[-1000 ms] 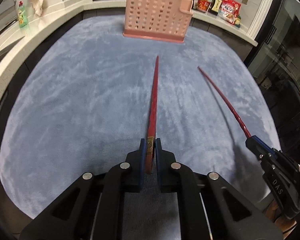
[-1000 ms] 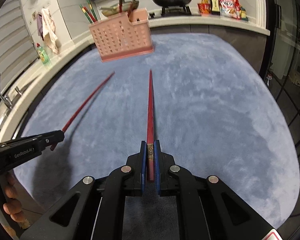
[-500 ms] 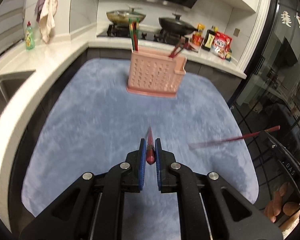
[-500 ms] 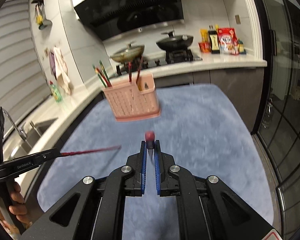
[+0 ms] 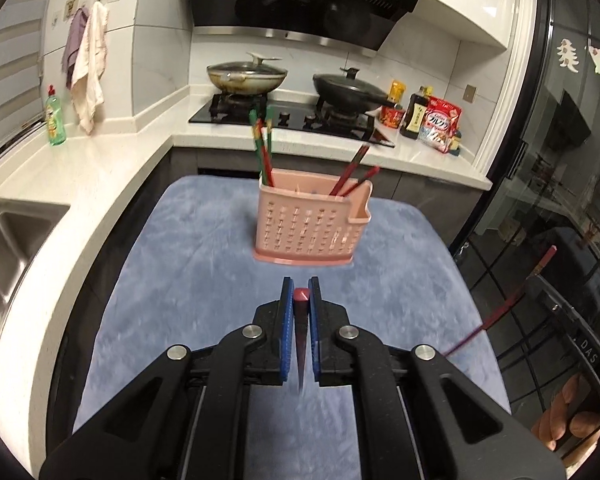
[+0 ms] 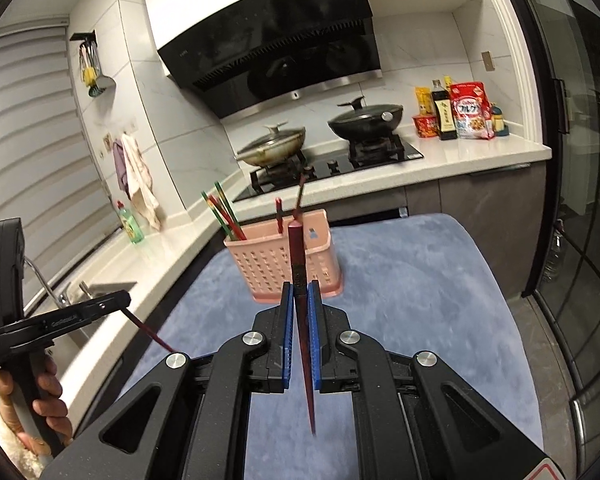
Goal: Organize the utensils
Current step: 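Lift both dark red chopsticks upright and lower them into the pink holder, then open both tools to release the chopsticks and withdraw from the holder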
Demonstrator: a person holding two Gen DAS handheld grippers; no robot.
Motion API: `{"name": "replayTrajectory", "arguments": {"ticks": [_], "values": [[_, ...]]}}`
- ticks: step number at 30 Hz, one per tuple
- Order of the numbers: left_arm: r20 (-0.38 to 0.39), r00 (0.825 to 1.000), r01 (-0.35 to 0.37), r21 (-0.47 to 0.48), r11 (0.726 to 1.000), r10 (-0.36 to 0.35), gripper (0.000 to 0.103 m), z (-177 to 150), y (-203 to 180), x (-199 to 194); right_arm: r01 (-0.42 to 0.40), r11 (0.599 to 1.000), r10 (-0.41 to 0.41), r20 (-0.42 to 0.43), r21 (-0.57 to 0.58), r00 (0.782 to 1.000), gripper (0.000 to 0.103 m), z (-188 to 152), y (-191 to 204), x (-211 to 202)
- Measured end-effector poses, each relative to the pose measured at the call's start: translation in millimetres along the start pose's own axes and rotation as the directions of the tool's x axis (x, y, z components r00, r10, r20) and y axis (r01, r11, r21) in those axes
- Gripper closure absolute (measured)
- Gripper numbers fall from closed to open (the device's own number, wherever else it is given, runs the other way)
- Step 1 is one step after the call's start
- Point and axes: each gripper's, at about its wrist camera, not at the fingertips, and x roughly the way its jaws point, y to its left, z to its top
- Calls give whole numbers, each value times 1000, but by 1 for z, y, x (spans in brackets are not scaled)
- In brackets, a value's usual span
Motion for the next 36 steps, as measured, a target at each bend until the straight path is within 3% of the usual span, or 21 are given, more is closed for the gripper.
{"name": "replayTrajectory", "arguments": {"ticks": [8, 13, 18, 24, 29, 36], "values": [[62, 998, 5, 6, 1000, -6, 96, 53, -3, 8, -76, 997, 76, 61, -3, 995, 96, 51, 12, 31], [138, 990, -11, 12, 1000, 10, 96, 100, -7, 8, -105, 994, 106, 96, -14, 990, 96, 89, 24, 58], [247, 968, -47, 20, 999, 41, 96, 150, -13, 8, -134, 991, 132, 138, 6, 982, 96, 130, 30, 93], [308, 950, -63, 14, 998, 56, 96, 196, -13, 28, -143, 989, 137, 170, 22, 976, 96, 165, 37, 136], [328, 942, -76, 6, 997, 69, 96, 212, -10, 54, -127, 992, 124, 161, 9, 979, 96, 173, 39, 170], [283, 956, -84, -1, 996, 80, 96, 209, -1, 95, -98, 995, 96, 101, 17, 990, 96, 161, 32, 213]]}}
